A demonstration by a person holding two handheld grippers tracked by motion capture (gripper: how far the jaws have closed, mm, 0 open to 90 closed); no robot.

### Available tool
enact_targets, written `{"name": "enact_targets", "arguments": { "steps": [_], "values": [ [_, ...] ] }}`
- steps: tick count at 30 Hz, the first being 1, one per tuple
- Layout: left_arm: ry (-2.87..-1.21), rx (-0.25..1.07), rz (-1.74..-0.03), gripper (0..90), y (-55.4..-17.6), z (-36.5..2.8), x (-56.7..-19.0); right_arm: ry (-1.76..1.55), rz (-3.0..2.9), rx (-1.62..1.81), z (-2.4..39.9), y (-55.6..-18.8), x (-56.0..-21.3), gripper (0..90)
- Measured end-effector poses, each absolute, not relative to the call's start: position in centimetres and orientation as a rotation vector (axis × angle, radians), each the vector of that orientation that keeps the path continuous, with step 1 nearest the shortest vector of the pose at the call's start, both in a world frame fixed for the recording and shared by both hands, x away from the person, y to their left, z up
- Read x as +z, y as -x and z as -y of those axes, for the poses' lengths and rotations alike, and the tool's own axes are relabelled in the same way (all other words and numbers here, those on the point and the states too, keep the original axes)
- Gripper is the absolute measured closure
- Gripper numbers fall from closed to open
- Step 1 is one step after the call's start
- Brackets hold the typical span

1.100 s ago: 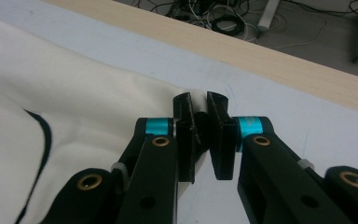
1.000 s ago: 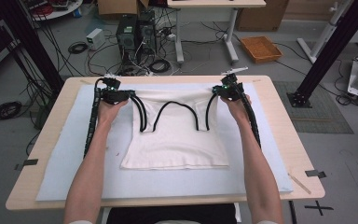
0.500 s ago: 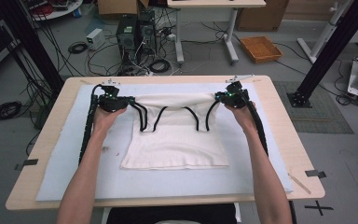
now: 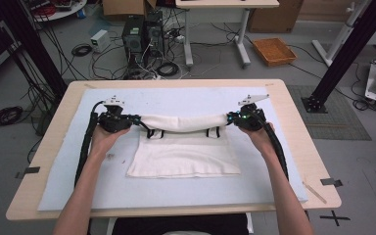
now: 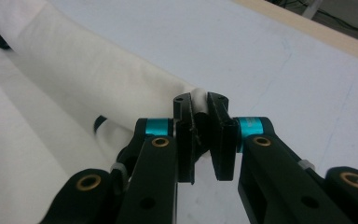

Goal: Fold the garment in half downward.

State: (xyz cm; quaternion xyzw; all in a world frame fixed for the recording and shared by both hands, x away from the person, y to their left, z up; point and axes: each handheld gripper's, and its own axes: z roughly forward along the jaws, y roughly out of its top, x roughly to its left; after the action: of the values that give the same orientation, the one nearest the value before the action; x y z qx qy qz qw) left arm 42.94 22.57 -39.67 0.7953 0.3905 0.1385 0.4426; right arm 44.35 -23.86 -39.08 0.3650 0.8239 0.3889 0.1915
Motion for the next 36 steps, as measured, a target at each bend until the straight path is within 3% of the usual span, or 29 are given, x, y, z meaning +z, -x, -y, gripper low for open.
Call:
{"name": "enact_targets", "arguments": {
  "steps": [19,36],
  "values": [
    [-1.985,0.3,-0.856,82.3,-36.0,-23.3,-41.9,-1.011,-2.334,1.332,26.6,-37.2,-42.1,82.4],
    [-1.986,0.24,-0.767,82.2,-32.4,-23.9,-43.4,-0.975,-2.375,1.404,27.3,-33.0,-43.8,82.4]
  ]
}}
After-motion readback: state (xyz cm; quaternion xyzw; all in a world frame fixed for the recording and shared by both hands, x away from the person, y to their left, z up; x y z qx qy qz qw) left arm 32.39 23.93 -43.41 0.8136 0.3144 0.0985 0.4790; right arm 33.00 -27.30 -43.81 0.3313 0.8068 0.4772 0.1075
